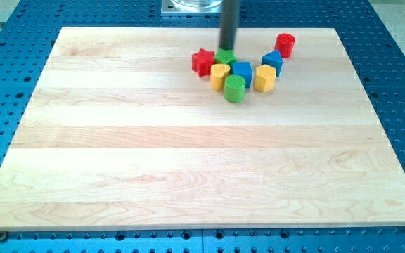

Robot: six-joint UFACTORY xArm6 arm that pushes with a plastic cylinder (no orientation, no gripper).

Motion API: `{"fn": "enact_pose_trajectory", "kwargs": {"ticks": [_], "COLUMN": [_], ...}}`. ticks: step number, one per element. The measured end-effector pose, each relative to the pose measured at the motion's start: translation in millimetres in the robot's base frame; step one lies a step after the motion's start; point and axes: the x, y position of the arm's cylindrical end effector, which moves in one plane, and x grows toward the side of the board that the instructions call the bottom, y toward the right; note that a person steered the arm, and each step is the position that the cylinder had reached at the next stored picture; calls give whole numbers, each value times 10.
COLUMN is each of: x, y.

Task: Push the triangle closely to the green star

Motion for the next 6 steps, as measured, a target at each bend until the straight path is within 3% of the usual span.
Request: {"fn": "enact_pose_trajectory", "kwargs": {"ticks": [1, 2, 3, 4, 5, 6], "x": [346, -22, -2, -364, -84, 155], "y": [10, 447, 1063, 1304, 2019, 1898]}}
